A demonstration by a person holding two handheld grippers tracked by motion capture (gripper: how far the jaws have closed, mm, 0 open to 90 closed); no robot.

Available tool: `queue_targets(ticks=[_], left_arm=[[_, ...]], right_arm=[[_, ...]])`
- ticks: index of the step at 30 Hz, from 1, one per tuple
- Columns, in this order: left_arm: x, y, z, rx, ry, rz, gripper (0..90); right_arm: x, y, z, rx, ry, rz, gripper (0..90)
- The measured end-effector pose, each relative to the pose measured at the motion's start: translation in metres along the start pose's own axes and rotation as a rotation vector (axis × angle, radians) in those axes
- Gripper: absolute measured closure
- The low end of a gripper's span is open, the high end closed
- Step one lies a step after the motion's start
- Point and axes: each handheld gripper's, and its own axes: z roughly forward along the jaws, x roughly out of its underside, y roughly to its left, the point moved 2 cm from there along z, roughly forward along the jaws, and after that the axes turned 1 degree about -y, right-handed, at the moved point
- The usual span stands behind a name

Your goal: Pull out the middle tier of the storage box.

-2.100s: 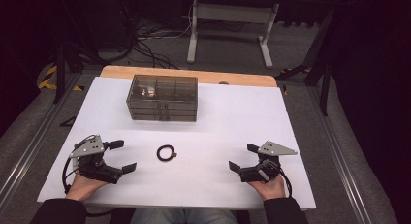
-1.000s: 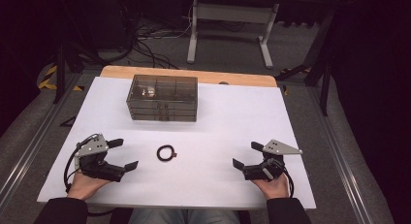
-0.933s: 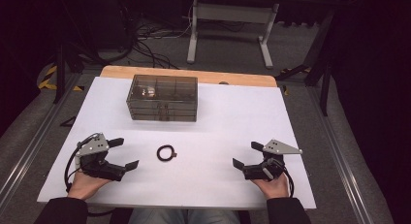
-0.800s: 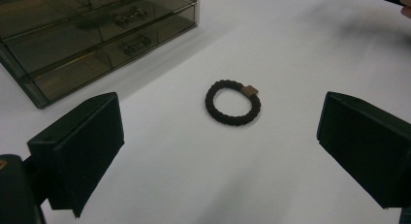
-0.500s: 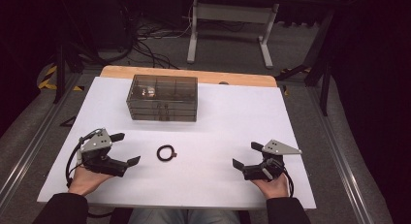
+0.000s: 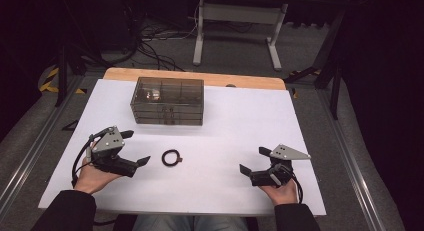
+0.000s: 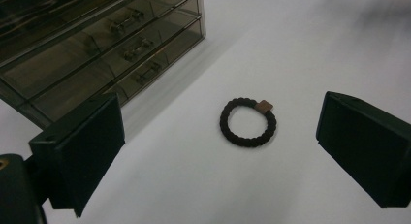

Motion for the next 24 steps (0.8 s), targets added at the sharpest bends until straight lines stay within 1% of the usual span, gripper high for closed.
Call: queue_targets(ticks=[4,9,11,12,15,21,24], left_arm=[[-0.004,0.000,0.004,-0.005,0.013,0.019,4.2],[-0.008,0.000,0.008,-0.016,0.025,0.037,4.4],[-0.011,0.000,0.009,-0.019,0.032,0.049,4.5],[-0.014,0.002,0.011,-0.023,0.043,0.066,4.6],[-0.018,0.004,0.012,-0.029,0.058,0.086,4.8],[-0.024,0.005,0.015,-0.035,0.068,0.105,5.2],[-0.027,0.005,0.018,-0.038,0.080,0.125,5.2]], right_arm=[[0.000,0.000,0.000,-0.001,0.010,0.010,0.1],[0.000,0.000,0.000,-0.002,0.009,0.007,0.1],[0.000,0.000,0.000,-0.003,0.010,0.010,0.1],[0.000,0.000,0.000,-0.004,0.012,0.010,0.1],[0.001,0.000,0.000,-0.004,0.015,0.006,0.0],[0.000,0.001,0.000,-0.003,0.013,0.009,0.0],[0.001,0.001,0.000,-0.002,0.015,0.003,0.0]])
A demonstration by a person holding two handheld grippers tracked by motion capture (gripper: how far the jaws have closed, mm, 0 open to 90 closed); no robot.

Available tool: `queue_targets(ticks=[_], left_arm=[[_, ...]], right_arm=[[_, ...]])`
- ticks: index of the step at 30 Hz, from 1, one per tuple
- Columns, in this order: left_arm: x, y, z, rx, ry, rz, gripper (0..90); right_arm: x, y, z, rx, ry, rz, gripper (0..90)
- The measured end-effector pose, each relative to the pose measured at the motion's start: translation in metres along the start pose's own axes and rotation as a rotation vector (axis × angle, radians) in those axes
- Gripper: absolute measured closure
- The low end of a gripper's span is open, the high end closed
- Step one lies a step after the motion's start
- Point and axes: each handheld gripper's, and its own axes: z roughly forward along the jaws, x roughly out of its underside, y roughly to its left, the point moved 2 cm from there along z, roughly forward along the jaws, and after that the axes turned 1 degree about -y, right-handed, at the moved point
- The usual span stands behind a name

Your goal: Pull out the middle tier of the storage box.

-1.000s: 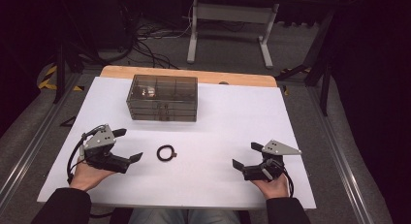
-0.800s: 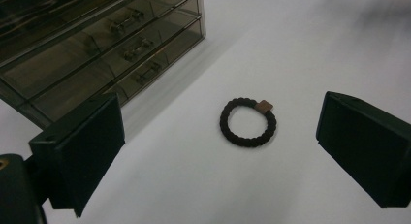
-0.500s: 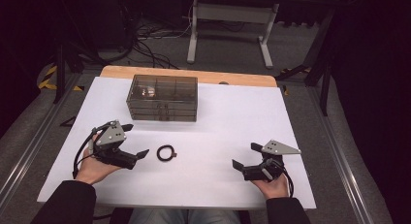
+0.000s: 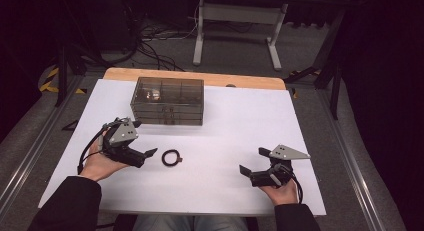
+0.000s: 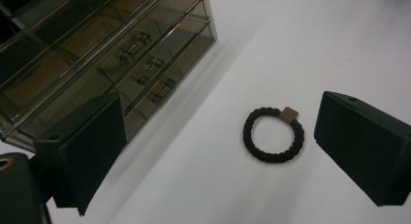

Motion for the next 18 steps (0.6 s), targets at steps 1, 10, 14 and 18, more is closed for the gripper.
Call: queue_targets(ticks=[1,10,14,18], left_arm=[[-0.001,0.000,0.001,-0.001,0.002,0.003,5.2],[-0.010,0.002,0.011,-0.013,0.031,0.059,5.4],[-0.011,0.003,0.014,-0.022,0.045,0.079,5.5],[-0.013,0.004,0.018,-0.033,0.054,0.099,5.6]], right_arm=[[0.000,0.000,0.000,0.000,0.000,0.000,0.0],[0.000,0.001,0.001,-0.003,0.001,-0.008,0.0],[0.000,0.001,0.001,-0.004,0.002,-0.008,0.1],[0.000,0.001,0.000,0.000,-0.001,-0.013,0.1]])
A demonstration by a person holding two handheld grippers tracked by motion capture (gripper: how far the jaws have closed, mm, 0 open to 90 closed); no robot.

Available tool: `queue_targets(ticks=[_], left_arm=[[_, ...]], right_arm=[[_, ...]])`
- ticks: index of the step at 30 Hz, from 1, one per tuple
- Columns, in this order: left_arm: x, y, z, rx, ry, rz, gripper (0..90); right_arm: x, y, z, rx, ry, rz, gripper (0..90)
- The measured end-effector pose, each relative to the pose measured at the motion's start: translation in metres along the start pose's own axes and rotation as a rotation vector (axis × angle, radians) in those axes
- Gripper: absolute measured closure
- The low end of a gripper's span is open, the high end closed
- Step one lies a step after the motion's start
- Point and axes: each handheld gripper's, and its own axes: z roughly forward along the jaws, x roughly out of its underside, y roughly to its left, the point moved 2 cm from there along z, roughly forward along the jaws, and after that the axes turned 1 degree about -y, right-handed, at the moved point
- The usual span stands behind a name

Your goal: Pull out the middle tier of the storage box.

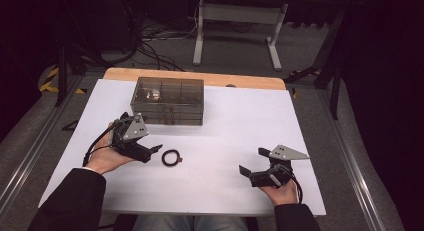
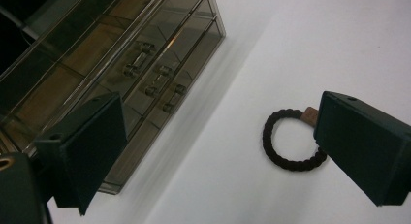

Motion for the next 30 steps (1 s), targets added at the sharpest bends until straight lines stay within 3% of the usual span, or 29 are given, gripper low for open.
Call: queue_targets(ticks=[20,30], left_arm=[[0.000,0.003,0.017,-0.023,0.045,0.028,6.1],[-0.002,0.005,0.028,-0.059,0.077,0.056,6.6]], right_arm=[[0.000,0.001,0.000,0.003,0.004,-0.002,0.1],[0.000,0.001,0.000,0.005,0.006,-0.009,0.1]])
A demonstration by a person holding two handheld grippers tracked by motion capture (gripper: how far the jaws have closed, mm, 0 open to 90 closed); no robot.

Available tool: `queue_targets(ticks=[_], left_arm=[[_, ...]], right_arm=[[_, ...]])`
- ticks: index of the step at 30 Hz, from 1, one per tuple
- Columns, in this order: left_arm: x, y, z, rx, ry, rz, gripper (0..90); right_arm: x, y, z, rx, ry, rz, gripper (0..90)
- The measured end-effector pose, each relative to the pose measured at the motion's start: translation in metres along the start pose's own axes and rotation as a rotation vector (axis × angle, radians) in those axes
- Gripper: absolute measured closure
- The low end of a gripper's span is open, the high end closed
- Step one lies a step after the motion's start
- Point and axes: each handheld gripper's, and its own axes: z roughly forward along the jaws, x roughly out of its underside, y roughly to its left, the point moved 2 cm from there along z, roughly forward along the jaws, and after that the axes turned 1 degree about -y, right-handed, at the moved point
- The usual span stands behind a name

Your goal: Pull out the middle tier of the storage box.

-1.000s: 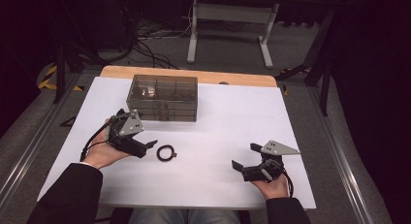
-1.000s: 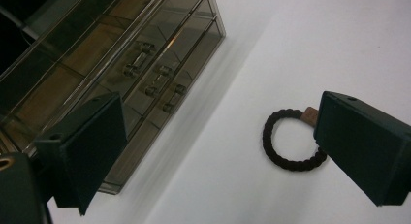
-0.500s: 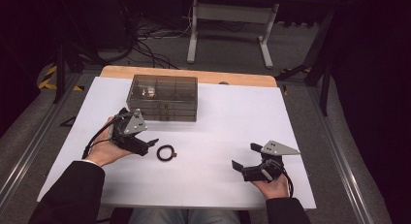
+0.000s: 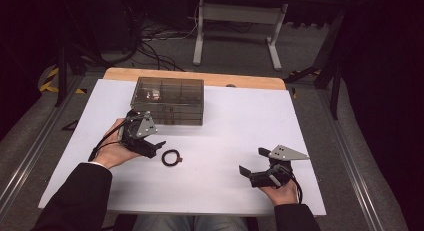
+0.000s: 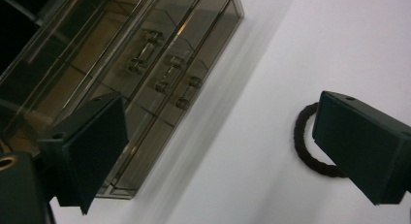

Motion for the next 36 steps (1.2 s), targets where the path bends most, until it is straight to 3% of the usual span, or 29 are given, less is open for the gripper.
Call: queue_targets(ticks=[20,29,36], left_arm=[[-0.004,0.004,0.018,-0.104,0.021,0.073,12.8],[-0.009,-0.005,0.027,-0.190,0.039,0.172,16.8],[-0.011,-0.011,0.032,-0.213,0.058,0.230,19.1]], right_arm=[[0.000,0.002,0.002,-0.002,0.011,-0.010,0.1],[0.001,0.002,0.003,-0.006,0.017,-0.006,0.1],[0.001,0.002,0.004,-0.008,0.023,-0.005,0.1]])
